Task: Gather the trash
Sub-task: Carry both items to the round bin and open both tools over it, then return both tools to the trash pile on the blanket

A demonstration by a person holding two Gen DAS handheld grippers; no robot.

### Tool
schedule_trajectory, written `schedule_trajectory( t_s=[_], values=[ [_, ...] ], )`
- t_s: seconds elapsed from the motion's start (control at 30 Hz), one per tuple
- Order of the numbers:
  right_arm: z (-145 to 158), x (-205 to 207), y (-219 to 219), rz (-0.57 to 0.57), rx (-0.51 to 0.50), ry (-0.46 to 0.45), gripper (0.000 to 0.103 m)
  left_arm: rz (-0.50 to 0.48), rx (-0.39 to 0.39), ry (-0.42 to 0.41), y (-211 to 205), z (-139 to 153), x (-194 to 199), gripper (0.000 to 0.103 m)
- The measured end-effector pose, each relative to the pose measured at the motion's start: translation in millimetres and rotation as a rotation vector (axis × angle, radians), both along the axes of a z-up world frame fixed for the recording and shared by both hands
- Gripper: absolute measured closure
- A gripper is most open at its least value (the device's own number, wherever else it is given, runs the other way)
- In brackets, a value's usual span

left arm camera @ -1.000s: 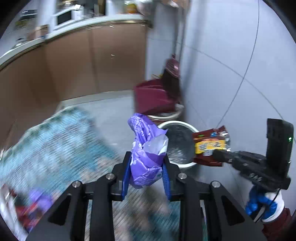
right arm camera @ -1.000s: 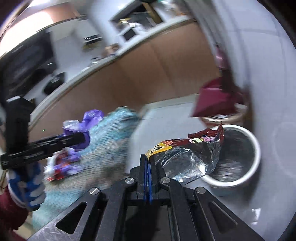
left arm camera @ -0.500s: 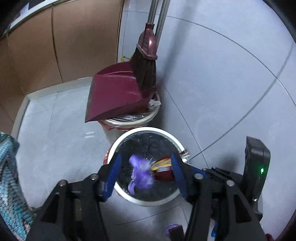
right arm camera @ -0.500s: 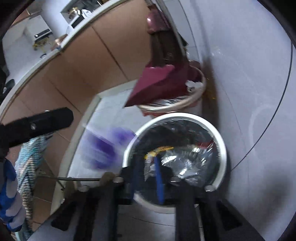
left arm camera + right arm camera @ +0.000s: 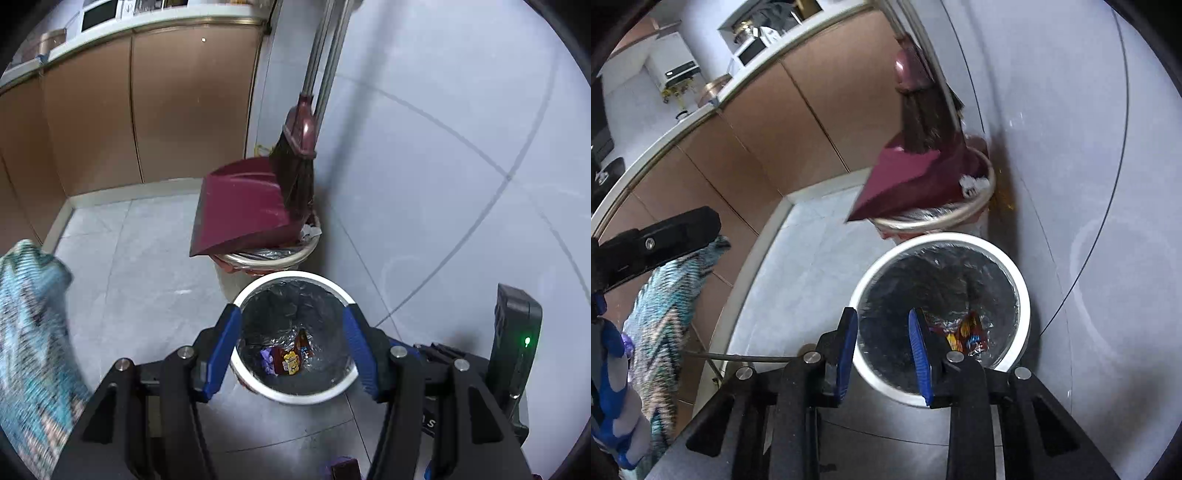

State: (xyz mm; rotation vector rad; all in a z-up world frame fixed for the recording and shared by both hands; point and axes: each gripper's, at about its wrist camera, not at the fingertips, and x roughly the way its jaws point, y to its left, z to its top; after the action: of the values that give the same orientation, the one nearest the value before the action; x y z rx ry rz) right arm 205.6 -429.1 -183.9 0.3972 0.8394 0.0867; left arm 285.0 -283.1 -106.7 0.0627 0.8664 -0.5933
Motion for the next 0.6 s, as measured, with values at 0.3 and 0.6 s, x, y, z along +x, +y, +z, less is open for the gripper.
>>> schedule_trajectory(
  t_s=[0.3, 0.6],
  values=[
    [97.1, -54.7, 67.9, 0.099, -0.028, -0.191, 0.069, 0.028, -0.026, -0.101, 66.0, 59.8, -85.4, 0.047],
    [157.1, -93.8, 167.7, 0.282, -0.040, -0.300, 0.064, 0.177, -0.007, -0.191, 210.3, 87.6, -168.9, 0.047]
  ],
)
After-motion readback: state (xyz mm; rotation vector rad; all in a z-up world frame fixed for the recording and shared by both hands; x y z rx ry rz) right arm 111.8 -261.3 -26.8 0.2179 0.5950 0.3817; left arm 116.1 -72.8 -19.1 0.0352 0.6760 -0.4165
